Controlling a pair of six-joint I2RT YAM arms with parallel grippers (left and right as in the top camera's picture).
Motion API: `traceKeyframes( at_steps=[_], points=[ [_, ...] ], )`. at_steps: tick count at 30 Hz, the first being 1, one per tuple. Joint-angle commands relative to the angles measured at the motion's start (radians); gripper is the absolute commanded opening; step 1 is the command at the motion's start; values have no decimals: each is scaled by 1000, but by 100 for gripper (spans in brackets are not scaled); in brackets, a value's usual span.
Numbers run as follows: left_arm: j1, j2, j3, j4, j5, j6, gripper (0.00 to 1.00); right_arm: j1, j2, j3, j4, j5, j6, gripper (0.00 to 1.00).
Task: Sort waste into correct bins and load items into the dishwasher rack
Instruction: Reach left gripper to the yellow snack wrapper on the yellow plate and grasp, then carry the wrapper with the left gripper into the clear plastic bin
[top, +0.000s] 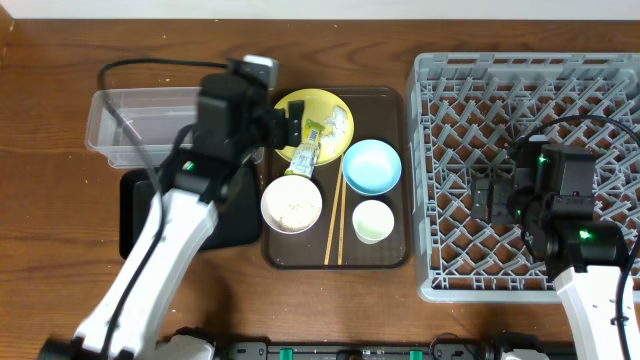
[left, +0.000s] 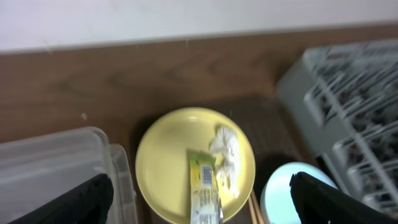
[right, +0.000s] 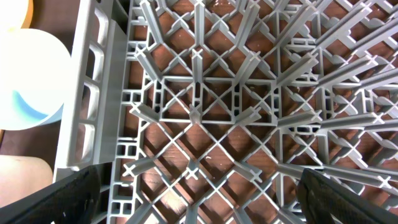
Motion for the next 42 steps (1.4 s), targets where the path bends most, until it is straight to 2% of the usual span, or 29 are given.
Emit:
traceKeyframes(
  at_steps=[1,9,21,30,32,34,35,39,42],
  points=[
    [-18,91,105,-52,-35,28,94,-9,-1,24,0,-8,14,99],
    [-34,290,318,-262,-35,53,94,-9,-1,24,0,-8,15,99],
    [-74,473,317,-298,-35,53,93,-9,-1,24,-1,-8,14,99],
    [-90,601,311,-345,-47,53,88,-9,-1,24,-2,-8,14,99],
    [-90,622,311,-346,-47,53,82,-9,-1,24,-2,-8,14,99],
    [-90,632,311,-346,-47,53,68,-9,-1,24,-1,-8,14,99],
    [-90,632,311,-346,-47,53,57,-9,-1,24,-1,-8,14,99],
    [-90,632,311,-350,-47,53,29,-9,-1,24,-1,-8,14,99],
    [-90,626,311,-359,-48,53,19,-9,-1,24,-4,-8,14,99]
  ],
)
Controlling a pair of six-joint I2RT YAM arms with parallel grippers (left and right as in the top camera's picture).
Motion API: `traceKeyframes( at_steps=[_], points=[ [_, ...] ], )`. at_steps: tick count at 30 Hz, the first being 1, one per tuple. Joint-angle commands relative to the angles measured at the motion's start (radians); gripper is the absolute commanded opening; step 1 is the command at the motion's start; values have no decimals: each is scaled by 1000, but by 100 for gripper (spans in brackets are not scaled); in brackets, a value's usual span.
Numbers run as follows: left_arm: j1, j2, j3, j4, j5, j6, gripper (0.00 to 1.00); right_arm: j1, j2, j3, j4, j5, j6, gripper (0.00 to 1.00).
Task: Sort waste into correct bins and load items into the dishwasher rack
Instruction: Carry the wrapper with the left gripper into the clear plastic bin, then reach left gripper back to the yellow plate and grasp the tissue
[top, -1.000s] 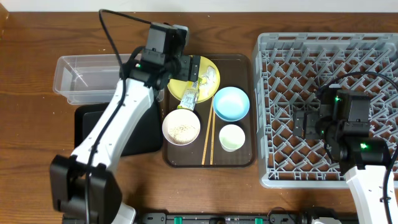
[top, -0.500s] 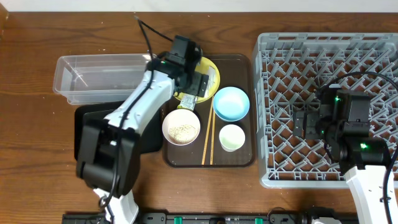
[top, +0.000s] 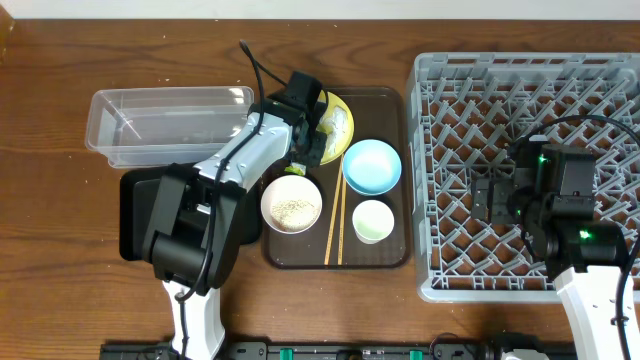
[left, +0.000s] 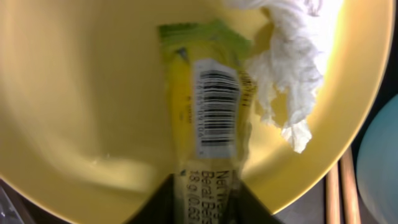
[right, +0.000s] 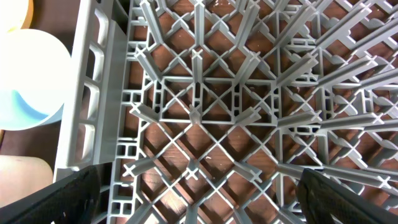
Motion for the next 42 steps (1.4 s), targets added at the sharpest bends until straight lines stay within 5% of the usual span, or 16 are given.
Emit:
traceKeyframes(
  at_steps=[1,5,19,28,42],
  points=[
    [3,-20,9,-12,-16,6,19,-9,-2,23,-4,-8,14,99],
    [11,-89,10,-18,-34,5,11,-9,-2,23,-3,-8,14,99],
    [264,-313,3,-11,-217,-179,14,-9,-2,23,-3,-8,14,99],
    [362,-294,-4,5,-210,-251,70,-9,-2,23,-9,-8,15,99],
    [219,-295,-4,69,-1,-250,72,-9,-2,23,-8,-8,14,99]
  ],
)
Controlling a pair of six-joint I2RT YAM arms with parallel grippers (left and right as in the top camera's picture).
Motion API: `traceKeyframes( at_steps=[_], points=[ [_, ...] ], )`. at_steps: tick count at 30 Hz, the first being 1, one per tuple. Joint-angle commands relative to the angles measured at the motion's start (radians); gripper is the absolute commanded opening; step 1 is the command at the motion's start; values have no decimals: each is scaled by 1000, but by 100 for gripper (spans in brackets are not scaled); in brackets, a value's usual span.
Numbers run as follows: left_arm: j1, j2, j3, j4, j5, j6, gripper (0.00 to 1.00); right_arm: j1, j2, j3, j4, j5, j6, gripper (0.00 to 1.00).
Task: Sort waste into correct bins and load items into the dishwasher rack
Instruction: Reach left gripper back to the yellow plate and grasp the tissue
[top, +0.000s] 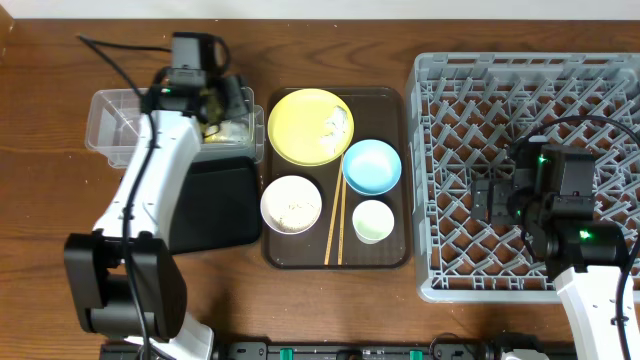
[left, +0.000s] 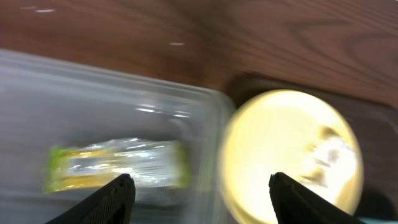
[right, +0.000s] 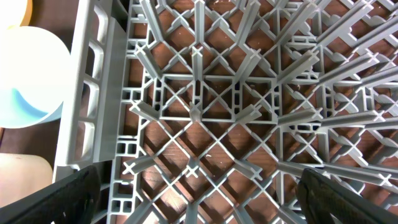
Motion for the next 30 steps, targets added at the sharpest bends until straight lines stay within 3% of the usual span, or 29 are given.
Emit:
traceKeyframes(
  at_steps=[1,10,23,28,30],
  points=[
    [-80,2,-6,26,42,-9,72,-9,-2,23,-1,-8,14,99],
    [-246,101,-6,135,41,55,77,-9,-2,23,-2,-8,15,99],
    [-329,332,-6,250,41,55,77,-9,-2,23,-2,-8,15,99],
    [-329,388,-6,248,42,55,61,-9,-2,23,-2,-8,15,99],
    [-330,394,-6,242,42,55,46,-9,-2,23,-2,-8,15,99]
  ],
)
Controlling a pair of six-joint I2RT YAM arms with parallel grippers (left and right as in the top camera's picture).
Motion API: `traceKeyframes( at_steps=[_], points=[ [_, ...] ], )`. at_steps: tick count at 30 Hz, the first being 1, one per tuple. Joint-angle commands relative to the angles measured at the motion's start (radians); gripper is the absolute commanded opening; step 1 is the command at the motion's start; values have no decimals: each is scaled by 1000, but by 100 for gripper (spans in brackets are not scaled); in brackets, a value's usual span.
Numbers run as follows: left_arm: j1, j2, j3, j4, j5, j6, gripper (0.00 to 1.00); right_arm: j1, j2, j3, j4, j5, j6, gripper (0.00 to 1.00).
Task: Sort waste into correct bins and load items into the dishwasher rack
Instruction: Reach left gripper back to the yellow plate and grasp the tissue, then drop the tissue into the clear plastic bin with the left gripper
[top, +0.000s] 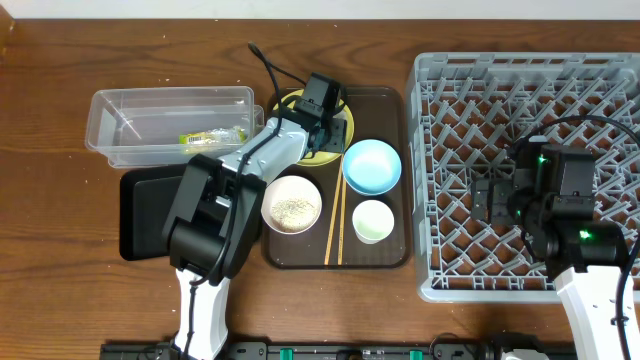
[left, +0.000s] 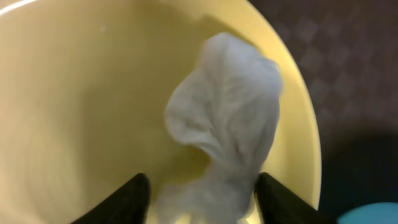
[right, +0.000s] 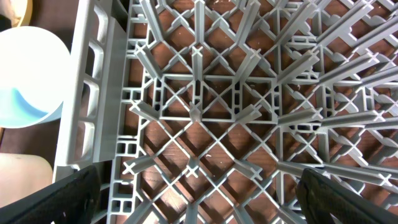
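A crumpled white tissue (left: 224, 124) lies on the yellow plate (left: 93, 93) at the back of the brown tray (top: 390, 258). My left gripper (left: 202, 200) is low over the plate (top: 288, 102), open, one finger on each side of the tissue. The green-yellow wrapper (top: 212, 137) lies in the clear bin (top: 130, 105). Over the grey dishwasher rack (right: 199, 112), my right gripper (right: 199, 208) hangs open and holds nothing.
On the tray stand a blue bowl (top: 371, 165), a white bowl with crumbs (top: 291, 204), a small pale cup (top: 373, 220) and chopsticks (top: 333, 225). A black bin (top: 145, 215) sits left of the tray. The rack (top: 440, 100) fills the right side.
My left gripper has moved from over the clear bin to the yellow plate and now stands open around the tissue. The wrapper stays in the clear bin. The right arm has not moved.
First my left gripper was open above the plate holding the wrapper and tissue. Then it was down on the wrapper. Later the wrapper lay in the clear bin with the gripper open above it. Now the gripper is at the tissue.
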Motion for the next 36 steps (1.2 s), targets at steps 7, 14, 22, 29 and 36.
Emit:
traceKeyframes(
  at_steps=[7,14,22,29,36],
  points=[
    [14,-41,-6,-15,5,13,6,-9,-2,23,-2,-8,15,99],
    [86,-218,-6,-77,-12,5,6,-9,-2,23,-1,-8,15,99],
    [265,-386,-6,-201,-219,-268,6,-9,-2,23,-1,-8,15,99],
    [401,-352,-11,-346,-271,-676,12,-9,-2,23,-2,-8,15,99],
    [420,-336,-10,-341,-269,-645,59,-9,-2,23,-5,-9,15,99]
  ],
)
